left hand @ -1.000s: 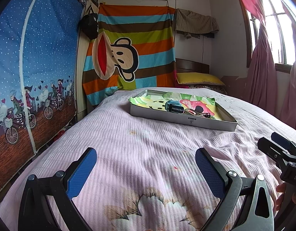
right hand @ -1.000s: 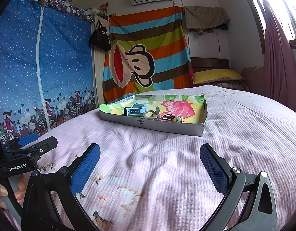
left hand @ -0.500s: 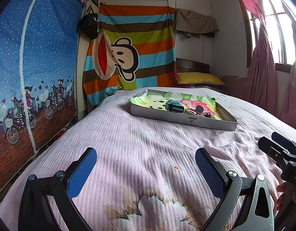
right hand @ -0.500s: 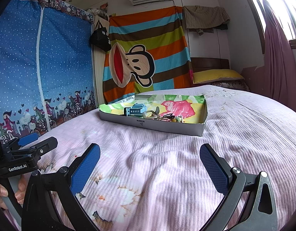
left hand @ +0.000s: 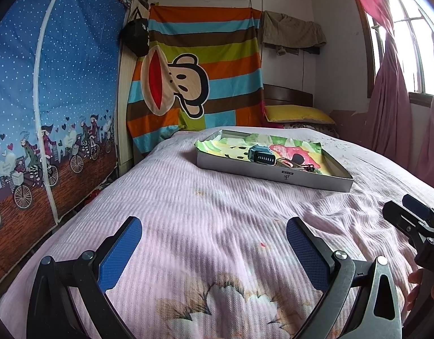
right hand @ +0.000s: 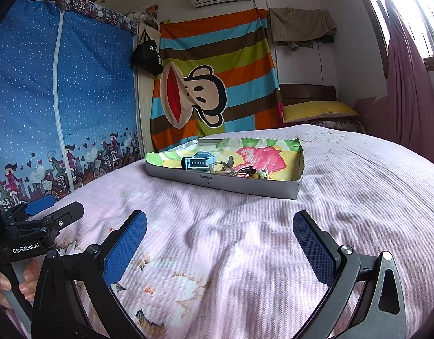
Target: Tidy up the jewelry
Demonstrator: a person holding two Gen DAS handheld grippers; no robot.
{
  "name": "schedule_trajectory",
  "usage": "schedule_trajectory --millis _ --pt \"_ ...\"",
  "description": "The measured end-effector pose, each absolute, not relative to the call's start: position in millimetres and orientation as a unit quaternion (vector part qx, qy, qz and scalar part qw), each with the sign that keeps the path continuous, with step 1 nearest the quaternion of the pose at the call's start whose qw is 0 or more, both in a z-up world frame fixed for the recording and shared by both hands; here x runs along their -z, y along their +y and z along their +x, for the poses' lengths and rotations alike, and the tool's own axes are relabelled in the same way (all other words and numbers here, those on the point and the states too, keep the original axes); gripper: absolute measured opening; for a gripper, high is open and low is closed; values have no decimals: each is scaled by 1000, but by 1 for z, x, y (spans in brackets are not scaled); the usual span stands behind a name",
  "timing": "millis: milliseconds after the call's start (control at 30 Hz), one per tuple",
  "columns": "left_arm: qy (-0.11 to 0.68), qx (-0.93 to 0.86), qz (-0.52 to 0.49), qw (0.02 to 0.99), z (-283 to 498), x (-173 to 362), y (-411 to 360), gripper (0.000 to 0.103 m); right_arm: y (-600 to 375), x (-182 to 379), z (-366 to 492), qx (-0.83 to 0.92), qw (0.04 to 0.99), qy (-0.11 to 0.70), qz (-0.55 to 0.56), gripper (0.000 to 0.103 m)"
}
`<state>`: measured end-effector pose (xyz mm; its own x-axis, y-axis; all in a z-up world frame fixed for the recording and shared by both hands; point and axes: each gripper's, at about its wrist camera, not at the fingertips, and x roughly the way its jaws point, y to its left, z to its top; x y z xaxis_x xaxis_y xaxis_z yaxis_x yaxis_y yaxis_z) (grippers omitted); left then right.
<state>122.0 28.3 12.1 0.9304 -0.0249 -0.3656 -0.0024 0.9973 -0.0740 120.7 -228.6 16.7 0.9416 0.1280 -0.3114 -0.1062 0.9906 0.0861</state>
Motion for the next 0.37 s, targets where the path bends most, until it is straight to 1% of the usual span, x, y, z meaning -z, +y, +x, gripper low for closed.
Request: schedule_trajectory --millis 367 --pt "185 2 -35 982 124 -11 29 103 -228 -17 121 -61 985 161 34 102"
